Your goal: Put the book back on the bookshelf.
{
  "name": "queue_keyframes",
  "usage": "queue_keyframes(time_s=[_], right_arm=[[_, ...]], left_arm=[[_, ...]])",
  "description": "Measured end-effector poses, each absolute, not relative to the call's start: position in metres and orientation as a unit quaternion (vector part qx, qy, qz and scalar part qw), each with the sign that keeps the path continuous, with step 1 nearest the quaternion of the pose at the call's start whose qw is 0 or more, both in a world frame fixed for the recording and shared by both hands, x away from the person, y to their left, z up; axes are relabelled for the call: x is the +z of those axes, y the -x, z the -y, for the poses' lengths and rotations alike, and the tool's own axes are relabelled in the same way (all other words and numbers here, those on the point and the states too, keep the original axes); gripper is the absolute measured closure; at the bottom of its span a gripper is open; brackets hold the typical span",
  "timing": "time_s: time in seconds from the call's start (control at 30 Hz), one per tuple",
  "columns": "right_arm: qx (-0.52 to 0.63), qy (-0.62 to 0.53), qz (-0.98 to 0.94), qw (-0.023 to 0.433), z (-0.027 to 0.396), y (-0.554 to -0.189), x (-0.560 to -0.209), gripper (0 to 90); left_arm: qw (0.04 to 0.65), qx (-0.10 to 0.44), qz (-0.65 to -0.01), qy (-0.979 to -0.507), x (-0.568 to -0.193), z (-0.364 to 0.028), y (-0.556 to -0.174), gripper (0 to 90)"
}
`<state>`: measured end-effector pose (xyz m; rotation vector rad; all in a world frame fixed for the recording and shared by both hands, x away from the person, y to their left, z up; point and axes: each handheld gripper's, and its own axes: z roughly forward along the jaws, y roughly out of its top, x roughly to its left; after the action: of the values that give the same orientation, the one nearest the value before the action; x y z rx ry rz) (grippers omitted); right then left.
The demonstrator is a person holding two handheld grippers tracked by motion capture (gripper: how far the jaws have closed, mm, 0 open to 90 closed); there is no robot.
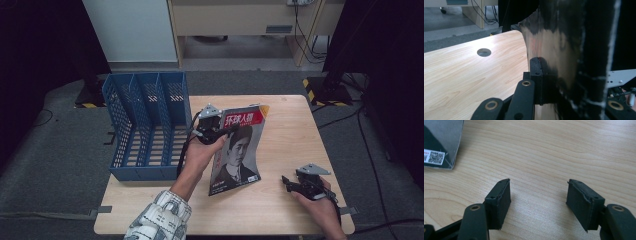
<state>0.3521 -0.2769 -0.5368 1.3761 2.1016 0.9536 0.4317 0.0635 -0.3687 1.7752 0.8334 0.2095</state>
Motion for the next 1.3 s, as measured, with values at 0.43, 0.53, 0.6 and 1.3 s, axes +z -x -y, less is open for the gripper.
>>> queue_keyframes(time_s=[0.43, 0.53, 0.6, 1.3], right_arm=[[0.346, -0.499, -0.762, 0.226, 0.277, -0.352, -0.537, 36.1], [0.346, -0.5, -0.761, 0.225, 0.276, -0.352, -0.537, 36.1], [0.346, -0.499, -0.762, 0.226, 0.276, -0.352, -0.537, 36.1], [0.347, -0.498, -0.762, 0.226, 0.276, -0.352, -0.537, 36.2]], left_arm=[[0.566, 0.1, -0.355, -0.737, -0.353, -0.071, -0.43, 86.5], [0.569, 0.104, -0.354, -0.735, -0.347, -0.072, -0.429, 86.5], [0.571, 0.108, -0.354, -0.732, -0.343, -0.074, -0.429, 86.5], [0.582, 0.122, -0.364, -0.717, -0.324, -0.09, -0.427, 86.5]])
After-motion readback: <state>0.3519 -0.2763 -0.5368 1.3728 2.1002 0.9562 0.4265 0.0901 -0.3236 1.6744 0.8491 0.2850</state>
